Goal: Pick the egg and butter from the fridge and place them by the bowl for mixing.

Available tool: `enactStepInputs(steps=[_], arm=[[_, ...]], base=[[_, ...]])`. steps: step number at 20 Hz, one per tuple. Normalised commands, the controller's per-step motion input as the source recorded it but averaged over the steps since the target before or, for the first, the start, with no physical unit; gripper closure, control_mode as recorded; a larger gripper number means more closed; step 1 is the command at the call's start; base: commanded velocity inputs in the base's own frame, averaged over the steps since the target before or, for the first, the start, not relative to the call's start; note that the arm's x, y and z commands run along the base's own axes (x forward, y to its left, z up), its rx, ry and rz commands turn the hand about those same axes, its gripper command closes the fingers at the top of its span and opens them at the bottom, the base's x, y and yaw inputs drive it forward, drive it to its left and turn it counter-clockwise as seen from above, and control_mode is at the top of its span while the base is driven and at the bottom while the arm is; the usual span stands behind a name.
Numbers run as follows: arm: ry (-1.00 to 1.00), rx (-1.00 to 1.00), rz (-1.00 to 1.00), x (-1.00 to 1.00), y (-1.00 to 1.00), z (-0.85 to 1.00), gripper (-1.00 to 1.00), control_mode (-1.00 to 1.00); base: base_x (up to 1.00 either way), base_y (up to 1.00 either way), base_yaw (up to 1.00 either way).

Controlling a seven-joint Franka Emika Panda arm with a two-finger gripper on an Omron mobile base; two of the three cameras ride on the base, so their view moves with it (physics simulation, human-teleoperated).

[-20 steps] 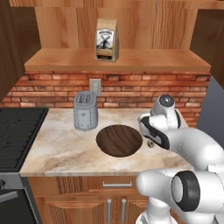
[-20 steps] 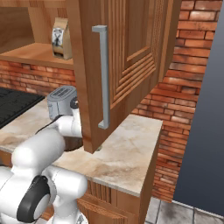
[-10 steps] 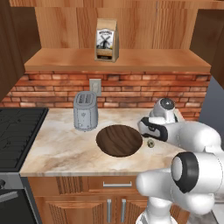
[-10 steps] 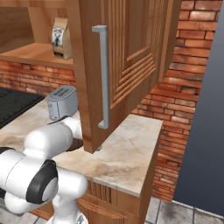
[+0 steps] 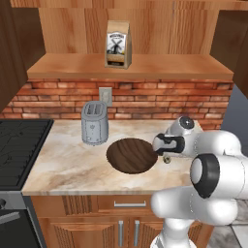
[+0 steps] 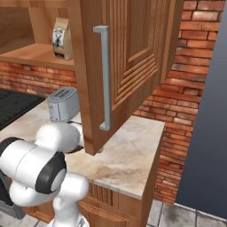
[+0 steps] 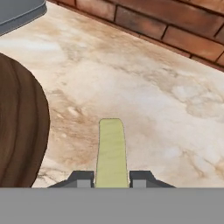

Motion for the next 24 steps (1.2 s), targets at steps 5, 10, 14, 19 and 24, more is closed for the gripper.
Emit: enactStepInputs(steps=[5,10,14,19,24], arm=[[0.0,-0.02,0.08,0.25,0.0,-0.27,1.0,-1.0],[0.0,-0.04,0.08,0.24,0.0,-0.27,1.0,-1.0],[0.0,-0.04,0.09,0.11,0.05,-0.32,1.0,-1.0],[0.0,-0.03,0.09,0.08,0.02,-0.29,1.0,-1.0],[0.0,0.0,0.01,0.0,0.0,-0.05,-1.0,-1.0]], base=[[0.0,0.0,0.0],[0.0,0.0,0.0],[0.0,0.0,0.0],[0.0,0.0,0.0],[0.0,0.0,0.0]])
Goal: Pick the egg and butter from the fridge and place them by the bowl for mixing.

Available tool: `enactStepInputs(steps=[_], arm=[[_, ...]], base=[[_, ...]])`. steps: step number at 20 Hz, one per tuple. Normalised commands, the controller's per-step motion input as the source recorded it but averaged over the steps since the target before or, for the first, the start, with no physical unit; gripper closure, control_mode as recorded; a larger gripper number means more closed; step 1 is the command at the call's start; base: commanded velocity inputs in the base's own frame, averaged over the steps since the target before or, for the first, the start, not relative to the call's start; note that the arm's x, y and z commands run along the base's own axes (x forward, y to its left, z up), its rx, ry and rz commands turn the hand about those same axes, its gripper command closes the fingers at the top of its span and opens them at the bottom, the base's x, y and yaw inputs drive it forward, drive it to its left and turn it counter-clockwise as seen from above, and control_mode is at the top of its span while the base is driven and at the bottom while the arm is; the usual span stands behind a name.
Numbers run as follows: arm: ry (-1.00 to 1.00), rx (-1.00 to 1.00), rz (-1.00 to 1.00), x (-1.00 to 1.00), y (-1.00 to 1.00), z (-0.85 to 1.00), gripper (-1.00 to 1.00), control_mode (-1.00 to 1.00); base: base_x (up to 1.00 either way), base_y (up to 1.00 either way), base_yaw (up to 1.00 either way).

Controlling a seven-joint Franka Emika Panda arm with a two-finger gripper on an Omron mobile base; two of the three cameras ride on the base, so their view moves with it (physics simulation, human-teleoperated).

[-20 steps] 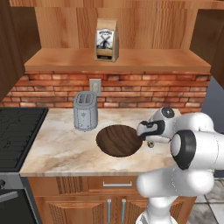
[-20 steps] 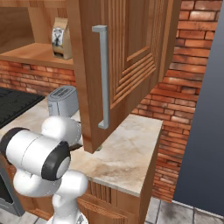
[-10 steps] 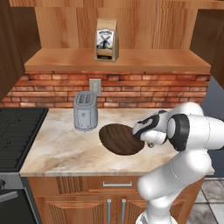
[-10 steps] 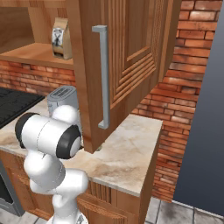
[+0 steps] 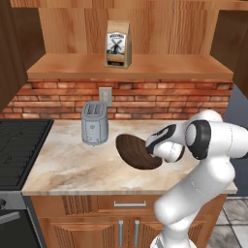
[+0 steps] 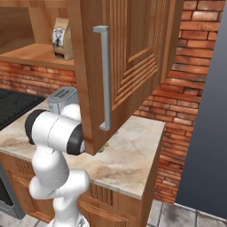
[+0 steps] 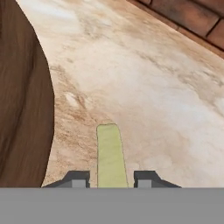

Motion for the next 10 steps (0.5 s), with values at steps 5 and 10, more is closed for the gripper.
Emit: enactStepInputs(steps=[5,10], arm=[[0.0,0.0,0.0,0.0,0.0,0.17,-1.0,-1.0],[-0.02,0.0,0.0,0.0,0.06,0.89,-1.0,-1.0]], base=[[0.0,0.0,0.0],[0.0,0.0,0.0]])
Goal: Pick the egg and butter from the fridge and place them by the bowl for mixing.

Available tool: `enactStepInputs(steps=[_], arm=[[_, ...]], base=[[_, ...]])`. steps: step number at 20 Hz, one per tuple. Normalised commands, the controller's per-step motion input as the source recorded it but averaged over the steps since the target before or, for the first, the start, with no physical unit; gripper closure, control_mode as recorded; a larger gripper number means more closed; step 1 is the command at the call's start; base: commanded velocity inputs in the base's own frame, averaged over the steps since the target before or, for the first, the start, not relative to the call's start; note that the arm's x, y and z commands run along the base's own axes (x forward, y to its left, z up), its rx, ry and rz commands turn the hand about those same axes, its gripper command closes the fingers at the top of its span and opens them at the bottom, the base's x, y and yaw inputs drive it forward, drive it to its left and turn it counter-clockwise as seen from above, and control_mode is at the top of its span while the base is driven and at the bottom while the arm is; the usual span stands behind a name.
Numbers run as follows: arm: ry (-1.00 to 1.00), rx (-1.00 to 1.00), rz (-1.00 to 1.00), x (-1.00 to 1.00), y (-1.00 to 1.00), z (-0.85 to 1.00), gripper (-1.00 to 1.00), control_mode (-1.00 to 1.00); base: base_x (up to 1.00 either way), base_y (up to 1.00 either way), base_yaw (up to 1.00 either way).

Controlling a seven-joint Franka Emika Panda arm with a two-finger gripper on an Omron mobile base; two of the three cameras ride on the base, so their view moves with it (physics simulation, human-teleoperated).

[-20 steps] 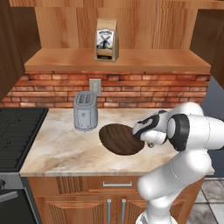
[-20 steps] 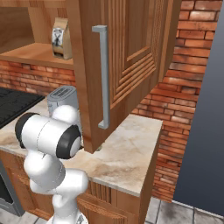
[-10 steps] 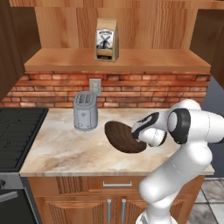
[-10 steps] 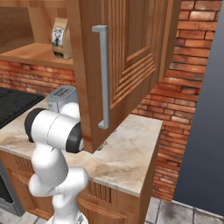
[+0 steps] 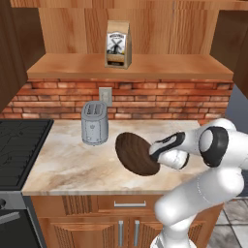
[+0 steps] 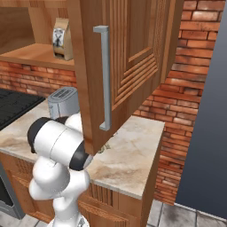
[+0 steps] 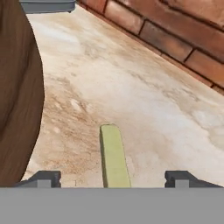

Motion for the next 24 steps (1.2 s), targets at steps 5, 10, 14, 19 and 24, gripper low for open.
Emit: enactStepInputs(steps=[5,10,14,19,24], arm=[[-0.01,0.0,-0.02,0.01,0.21,1.0,-1.0,-1.0],[0.02,0.0,-0.09,0.18,0.28,1.0,-1.0,-1.0],[0.15,0.01,-0.16,-0.01,0.25,1.0,-1.0,-1.0],[0.2,0.07,-0.18,-0.76,0.29,1.0,-1.0,-1.0],[0.24,0.11,-0.1,-1.0,0.36,1.0,-1.0,-1.0]], base=[[0.0,0.0,0.0],[0.0,0.0,0.0],[0.0,0.0,0.0],[0.0,0.0,0.0],[0.0,0.0,0.0]])
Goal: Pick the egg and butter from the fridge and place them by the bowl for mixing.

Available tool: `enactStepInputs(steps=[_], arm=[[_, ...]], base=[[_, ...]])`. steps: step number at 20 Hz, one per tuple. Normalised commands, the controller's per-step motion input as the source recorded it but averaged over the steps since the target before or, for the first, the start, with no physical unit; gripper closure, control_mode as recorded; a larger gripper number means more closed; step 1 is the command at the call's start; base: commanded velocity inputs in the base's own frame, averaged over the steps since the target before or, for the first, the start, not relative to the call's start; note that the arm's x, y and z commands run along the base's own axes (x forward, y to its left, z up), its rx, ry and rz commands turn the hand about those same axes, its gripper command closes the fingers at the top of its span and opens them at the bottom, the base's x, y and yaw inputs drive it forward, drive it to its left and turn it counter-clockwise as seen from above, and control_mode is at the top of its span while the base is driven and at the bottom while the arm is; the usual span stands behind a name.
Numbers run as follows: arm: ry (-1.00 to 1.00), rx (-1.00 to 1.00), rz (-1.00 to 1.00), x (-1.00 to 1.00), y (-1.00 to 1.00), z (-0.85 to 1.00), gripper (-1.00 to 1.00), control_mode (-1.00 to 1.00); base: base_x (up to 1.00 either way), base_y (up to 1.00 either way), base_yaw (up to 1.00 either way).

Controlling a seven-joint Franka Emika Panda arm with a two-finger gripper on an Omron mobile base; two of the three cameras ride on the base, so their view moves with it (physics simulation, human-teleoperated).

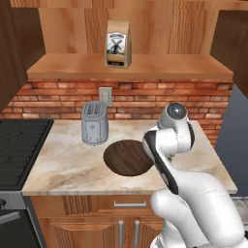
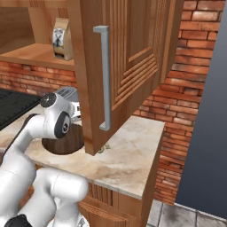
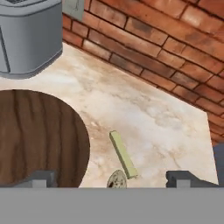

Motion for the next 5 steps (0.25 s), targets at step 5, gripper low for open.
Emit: enactStepInputs(steps=[5], arm=[[0.41,0.06,-0.02,-1.0,0.64,1.0,-1.0,-1.0]], base=[[0.0,0.0,0.0]])
